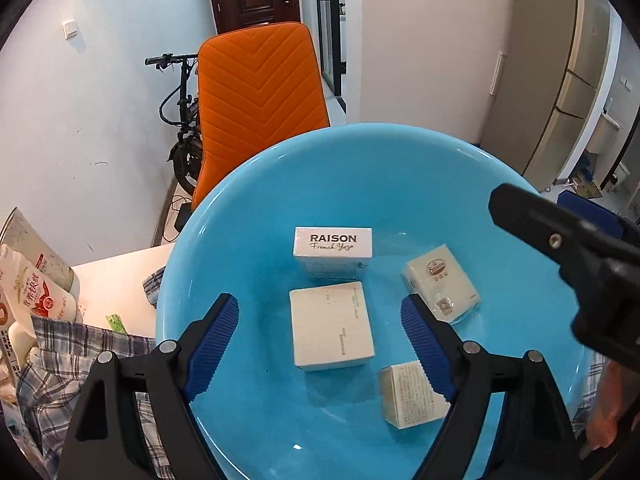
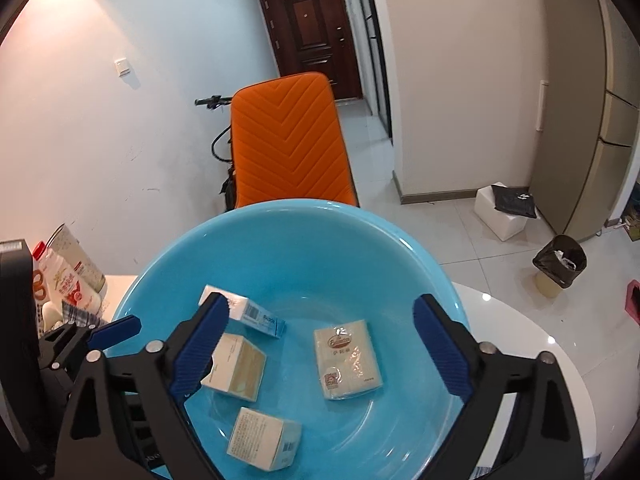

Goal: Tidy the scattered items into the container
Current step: 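Open both tools to release the pack and box into the basin, then move both tools back from the basin over the items on the shirt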

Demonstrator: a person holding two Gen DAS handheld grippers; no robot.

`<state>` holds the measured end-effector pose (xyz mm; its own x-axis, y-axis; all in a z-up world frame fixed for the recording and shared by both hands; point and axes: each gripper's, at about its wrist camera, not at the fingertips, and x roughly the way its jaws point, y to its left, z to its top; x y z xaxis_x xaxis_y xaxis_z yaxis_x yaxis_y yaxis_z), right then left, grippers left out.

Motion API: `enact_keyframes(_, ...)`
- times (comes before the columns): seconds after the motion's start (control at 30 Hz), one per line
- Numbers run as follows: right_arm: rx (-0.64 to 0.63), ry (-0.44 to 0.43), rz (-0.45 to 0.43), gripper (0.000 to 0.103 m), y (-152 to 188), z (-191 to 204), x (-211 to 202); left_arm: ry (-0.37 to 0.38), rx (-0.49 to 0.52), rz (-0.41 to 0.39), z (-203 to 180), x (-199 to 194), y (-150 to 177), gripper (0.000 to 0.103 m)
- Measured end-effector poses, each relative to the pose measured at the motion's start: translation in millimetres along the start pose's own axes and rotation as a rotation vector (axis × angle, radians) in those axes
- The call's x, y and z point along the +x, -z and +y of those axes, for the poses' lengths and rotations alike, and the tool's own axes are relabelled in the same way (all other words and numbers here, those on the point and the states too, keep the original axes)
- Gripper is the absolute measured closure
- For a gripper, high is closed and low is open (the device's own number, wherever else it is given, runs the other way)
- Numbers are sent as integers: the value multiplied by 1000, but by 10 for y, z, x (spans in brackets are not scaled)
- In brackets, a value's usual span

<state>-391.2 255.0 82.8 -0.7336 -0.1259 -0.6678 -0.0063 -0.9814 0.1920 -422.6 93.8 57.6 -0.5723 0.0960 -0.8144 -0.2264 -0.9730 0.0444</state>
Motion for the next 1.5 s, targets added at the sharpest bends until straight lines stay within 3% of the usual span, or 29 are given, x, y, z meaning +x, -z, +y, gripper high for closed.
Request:
enact_keyframes(0.57, 0, 7, 7, 9, 4, -32, -29, 22, -14, 4, 32, -20, 4, 17)
enact_keyframes(0.77, -9, -5, 3, 9, 5, -9, -120, 110, -40, 8, -10, -98, 18, 17)
enact_keyframes(0.93, -25, -18, 42, 9, 101, 22, -159, 68, -34, 8, -34, -227, 111, 17)
enact_keyframes(1.2, -77, 10, 54, 9, 144, 144, -446, 83, -20, 18, -37, -564, 267, 17)
enact_keyframes(1.5, -93, -47, 32, 9, 362, 271, -991, 44, 33, -14, -105, -1204, 633, 17)
